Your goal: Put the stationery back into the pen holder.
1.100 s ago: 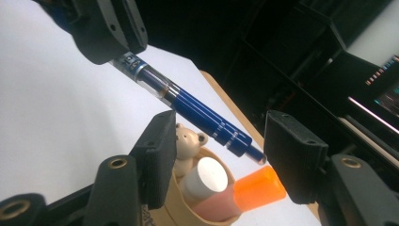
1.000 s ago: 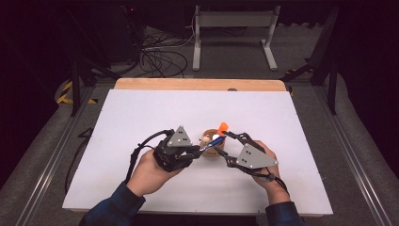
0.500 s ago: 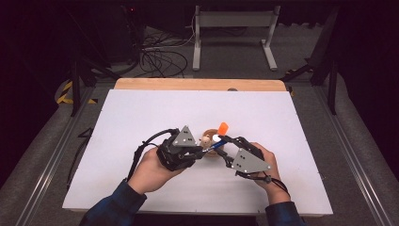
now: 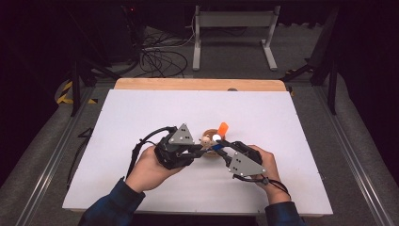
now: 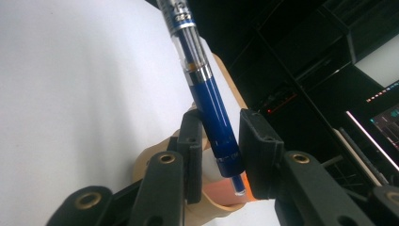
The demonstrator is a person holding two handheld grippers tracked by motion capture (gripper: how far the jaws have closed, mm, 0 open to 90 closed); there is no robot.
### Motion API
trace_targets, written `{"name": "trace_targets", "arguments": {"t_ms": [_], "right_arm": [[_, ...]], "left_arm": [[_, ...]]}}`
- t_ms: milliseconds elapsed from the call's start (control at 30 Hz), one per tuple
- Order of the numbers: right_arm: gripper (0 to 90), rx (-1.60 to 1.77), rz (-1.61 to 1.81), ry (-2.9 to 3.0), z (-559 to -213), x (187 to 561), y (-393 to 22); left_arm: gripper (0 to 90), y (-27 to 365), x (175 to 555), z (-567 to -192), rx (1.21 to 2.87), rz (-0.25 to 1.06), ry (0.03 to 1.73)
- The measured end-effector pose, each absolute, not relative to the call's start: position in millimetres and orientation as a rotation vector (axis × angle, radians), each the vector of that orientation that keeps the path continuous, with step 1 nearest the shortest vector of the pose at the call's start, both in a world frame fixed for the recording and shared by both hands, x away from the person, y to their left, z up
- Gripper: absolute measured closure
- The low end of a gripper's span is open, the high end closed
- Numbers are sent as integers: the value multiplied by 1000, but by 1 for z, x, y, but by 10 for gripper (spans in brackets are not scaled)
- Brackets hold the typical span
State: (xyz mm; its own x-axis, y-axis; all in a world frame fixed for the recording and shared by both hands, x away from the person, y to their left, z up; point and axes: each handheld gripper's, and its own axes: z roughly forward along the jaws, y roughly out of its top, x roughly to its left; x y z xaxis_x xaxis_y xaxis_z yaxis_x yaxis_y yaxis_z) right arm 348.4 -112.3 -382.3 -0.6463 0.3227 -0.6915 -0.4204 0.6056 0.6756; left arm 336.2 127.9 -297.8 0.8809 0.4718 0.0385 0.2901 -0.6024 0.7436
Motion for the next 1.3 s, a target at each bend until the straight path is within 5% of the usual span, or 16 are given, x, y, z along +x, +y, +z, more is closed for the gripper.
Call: {"name": "trace_targets", "arguments": {"t_ms": [533,1300], "right_arm": [[799,-152,1117,2069,-389,346,-101],[798,136,1484,2106,-386,355,-105]], "left_arm": [[799,130,337,-294,2203,282,528],[404,144,335,-302,1809,464,476]]}}
